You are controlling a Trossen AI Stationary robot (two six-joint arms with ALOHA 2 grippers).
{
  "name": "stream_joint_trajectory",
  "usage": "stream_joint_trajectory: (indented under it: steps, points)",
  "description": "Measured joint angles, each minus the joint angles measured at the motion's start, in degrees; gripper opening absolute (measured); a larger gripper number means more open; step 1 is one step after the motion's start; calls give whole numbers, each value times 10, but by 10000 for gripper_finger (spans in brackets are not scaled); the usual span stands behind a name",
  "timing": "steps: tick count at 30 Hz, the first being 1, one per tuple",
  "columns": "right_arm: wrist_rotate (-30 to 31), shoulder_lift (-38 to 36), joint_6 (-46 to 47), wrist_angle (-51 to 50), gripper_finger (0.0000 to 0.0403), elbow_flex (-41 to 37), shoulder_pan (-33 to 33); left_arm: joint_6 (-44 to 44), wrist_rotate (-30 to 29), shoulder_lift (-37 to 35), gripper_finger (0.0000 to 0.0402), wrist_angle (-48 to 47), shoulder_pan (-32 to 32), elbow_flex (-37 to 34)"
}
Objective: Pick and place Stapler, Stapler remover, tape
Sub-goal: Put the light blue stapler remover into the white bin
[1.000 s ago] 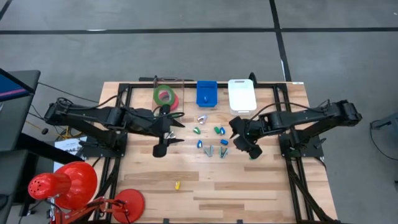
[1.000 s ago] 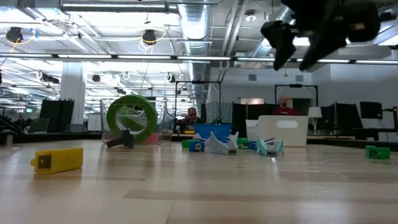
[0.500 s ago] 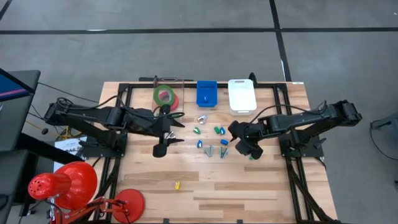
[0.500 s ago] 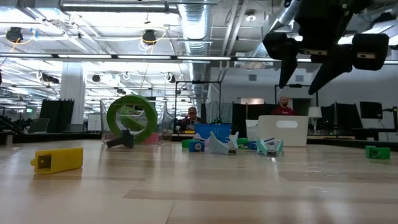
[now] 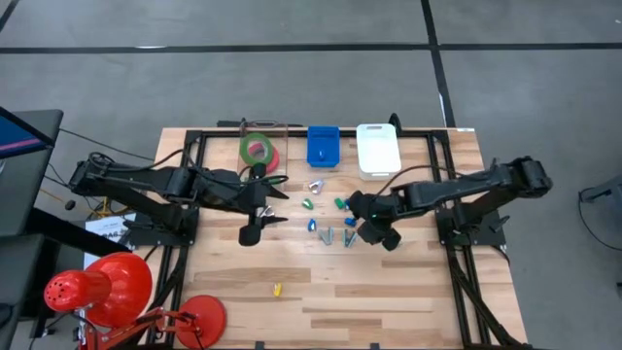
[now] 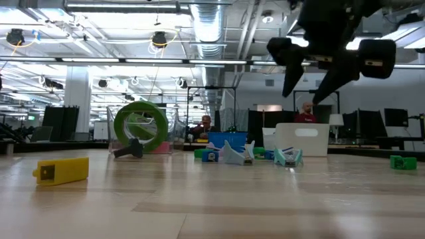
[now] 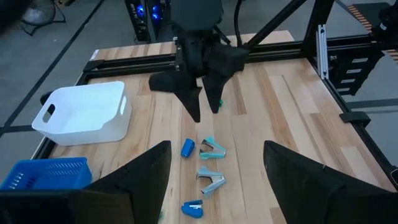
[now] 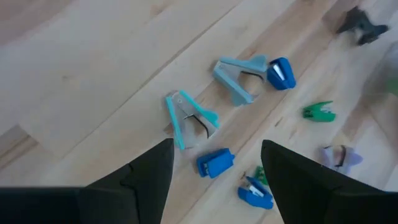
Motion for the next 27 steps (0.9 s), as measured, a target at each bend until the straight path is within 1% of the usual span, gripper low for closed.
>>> stream_joint_trajectory:
  steps: [4, 10, 17, 20, 27]
  points:
    - [10, 61, 0, -8, 230, 36, 0, 0, 0, 0, 245, -2, 0, 0]
    - [10, 113, -1, -36, 211, 68, 0, 0, 0, 0, 245, -4, 0, 0]
    - [4, 141, 0, -61, 184, 70, 4, 0, 0, 0, 245, -9, 0, 0]
    - [-7, 141, 0, -72, 174, 69, 11, 0, 0, 0, 245, -10, 0, 0]
    - [-6, 141, 0, -66, 156, 66, 16, 1, 0, 0, 245, -10, 0, 0]
